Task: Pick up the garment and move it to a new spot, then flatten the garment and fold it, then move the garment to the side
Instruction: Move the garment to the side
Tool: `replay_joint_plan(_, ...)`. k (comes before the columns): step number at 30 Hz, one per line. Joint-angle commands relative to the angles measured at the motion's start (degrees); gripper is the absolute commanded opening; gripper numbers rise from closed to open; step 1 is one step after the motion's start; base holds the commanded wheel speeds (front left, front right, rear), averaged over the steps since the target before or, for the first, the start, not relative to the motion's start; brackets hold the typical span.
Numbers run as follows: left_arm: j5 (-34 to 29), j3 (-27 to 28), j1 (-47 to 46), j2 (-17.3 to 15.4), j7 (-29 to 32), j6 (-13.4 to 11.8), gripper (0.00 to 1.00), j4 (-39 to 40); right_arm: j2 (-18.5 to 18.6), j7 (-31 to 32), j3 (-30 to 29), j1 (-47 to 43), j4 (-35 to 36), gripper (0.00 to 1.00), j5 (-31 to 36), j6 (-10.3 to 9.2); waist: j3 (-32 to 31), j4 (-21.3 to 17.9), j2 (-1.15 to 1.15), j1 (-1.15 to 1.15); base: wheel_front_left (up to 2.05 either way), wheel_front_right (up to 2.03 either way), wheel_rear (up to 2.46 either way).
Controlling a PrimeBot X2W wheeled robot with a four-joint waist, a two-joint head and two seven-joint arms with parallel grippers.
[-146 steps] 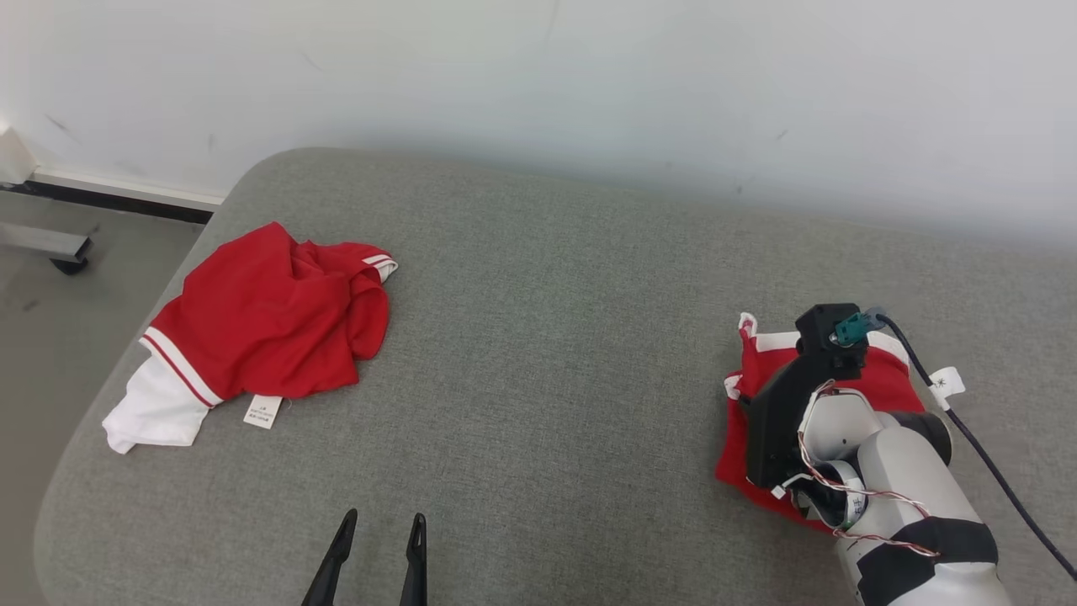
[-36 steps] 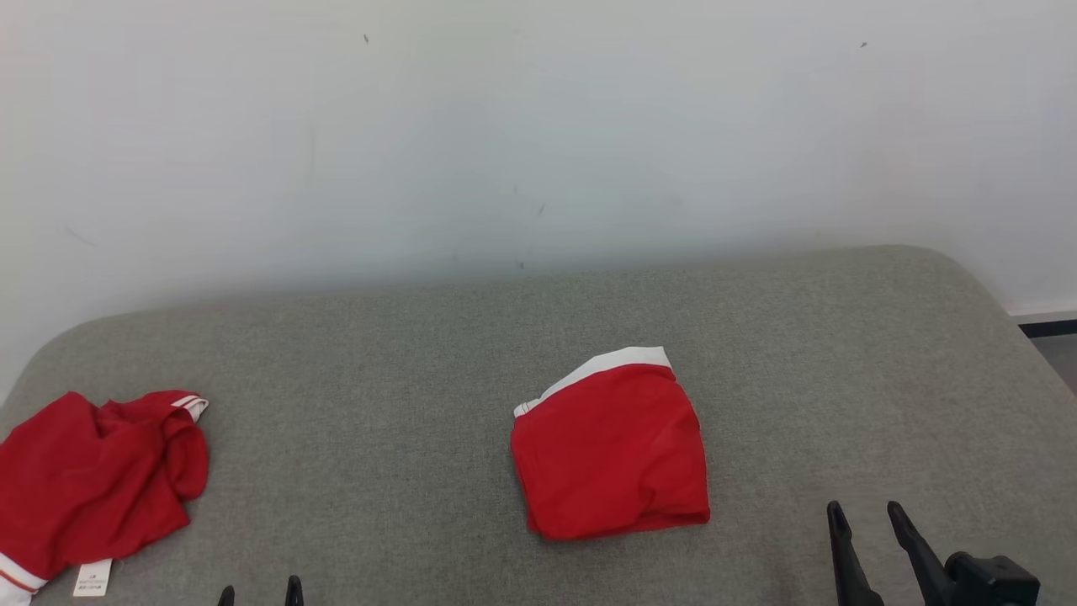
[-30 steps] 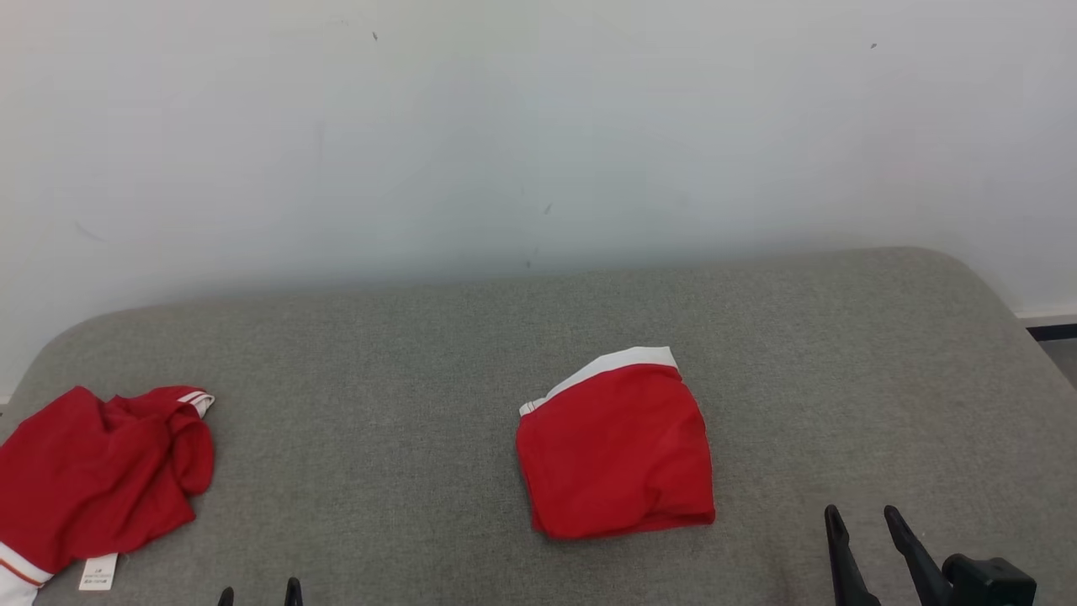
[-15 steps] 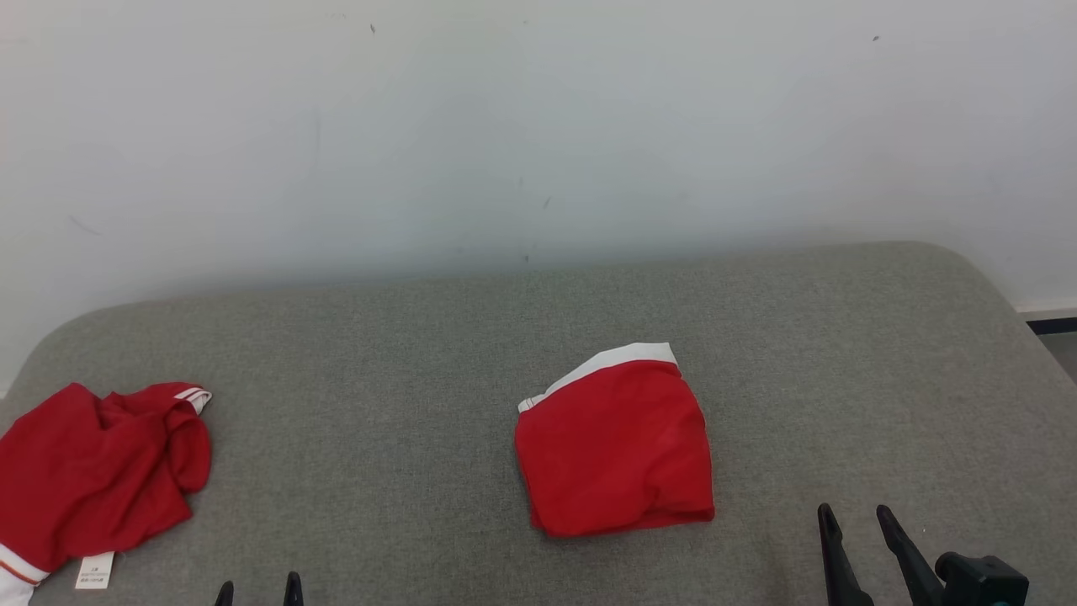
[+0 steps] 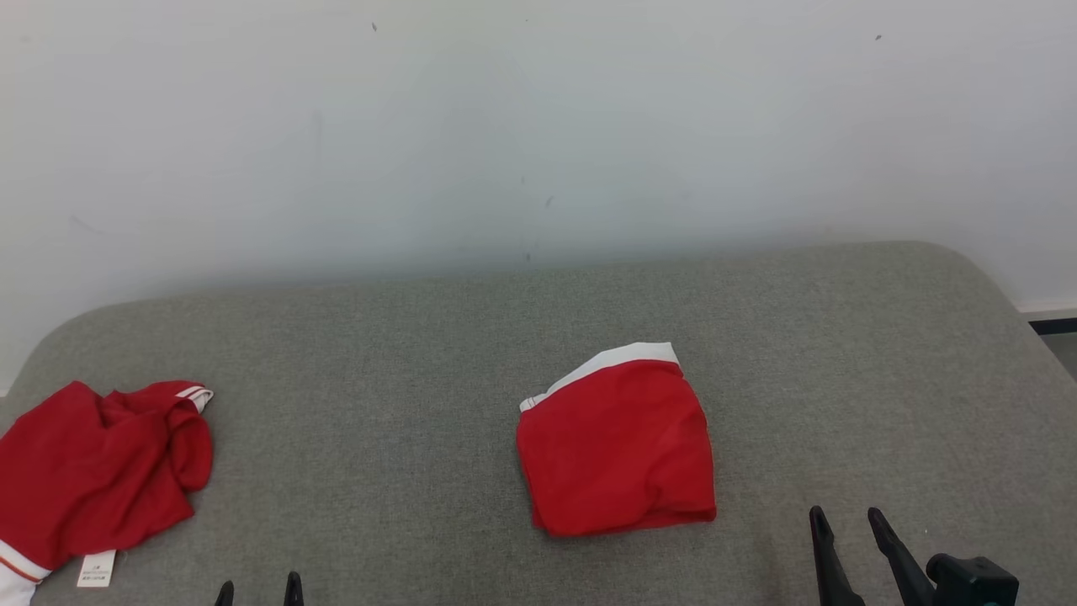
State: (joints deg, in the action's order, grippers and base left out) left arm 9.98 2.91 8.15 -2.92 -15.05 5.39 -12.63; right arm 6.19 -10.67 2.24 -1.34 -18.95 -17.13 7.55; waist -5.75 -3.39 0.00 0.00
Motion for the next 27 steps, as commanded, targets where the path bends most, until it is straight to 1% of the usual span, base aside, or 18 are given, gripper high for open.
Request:
replay_joint_plan(1,-0.14,0.09,-0.24,0.06,-0.18,-0.03,1.00,-0.07,-0.13,-0.32,0.01,0.23,-0.11,1.00,-0.13,-0.14,-0.02,0.08,0.00,0.00,0.00,0.00,0.00)
replay_joint_plan(6,-0.12,0.29,-0.20,0.06,-0.18,-0.11,1.00,0.08,0.54,1.07,0.98,1.81,0.14,1.00,-0.97,-0.14,0.03,0.08,0.00,0.00,0.00,0.00,0.00)
replay_joint_plan(9,0.06,0.32,-0.09,0.04,-0.18,-0.28,1.00,0.28,2.05,5.28,3.39,4.10,0.45,1.00,-2.87,-0.14,0.12,-0.02,0.00,0.00,0.00,0.00,0.00)
replay_joint_plan(12,0.23,0.05,-0.06,0.05,-0.18,-0.23,1.00,0.39,3.11,13.17,4.71,7.80,0.11,1.00,-5.70,-0.14,0.30,0.03,0.00,0.00,0.00,0.00,0.00)
replay_joint_plan(15,0.45,-0.64,-0.48,0.07,-0.18,-0.25,1.00,0.48,3.21,23.61,3.88,12.16,-1.14,1.00,-8.25,-0.14,0.63,0.66,0.00,0.00,0.00,0.00,0.00)
replay_joint_plan(16,0.61,-1.01,-0.56,0.06,-0.18,-0.29,1.00,0.56,2.81,27.54,2.76,13.54,-2.10,1.00,-9.20,-0.14,0.84,1.05,0.00,0.00,0.00,0.00,0.00)
replay_joint_plan(18,0.89,-1.76,-0.74,0.06,-0.18,-0.34,1.00,0.71,2.45,35.88,2.17,16.15,-3.92,1.00,-8.98,-0.14,1.42,1.95,0.00,0.00,0.00,0.00,0.00)
replay_joint_plan(20,1.11,-2.38,-0.90,0.04,-0.18,-0.50,1.00,1.07,1.87,42.45,0.78,19.30,-4.96,1.00,-8.77,-0.14,2.18,2.98,0.00,0.00,0.00,0.00,0.00)
replay_joint_plan(23,1.23,-3.44,-1.10,0.06,-0.18,-0.72,1.00,1.70,1.10,49.41,-1.86,22.60,-6.80,1.00,-6.85,-0.14,3.47,5.08,0.00,0.00,0.00,0.00,0.00)
replay_joint_plan(24,1.23,-3.44,-1.10,0.06,-0.18,-0.72,1.00,1.70,1.10,49.41,-1.86,22.60,-6.80,1.00,-6.85,-0.14,3.47,5.08,0.00,0.00,0.00,0.00,0.00)
replay_joint_plan(27,1.43,-4.66,-1.18,0.04,-0.18,-1.02,1.00,2.23,0.63,53.19,-5.37,25.95,-8.35,1.00,-3.61,-0.14,4.76,7.29,0.00,0.00,0.00,0.00,0.00)
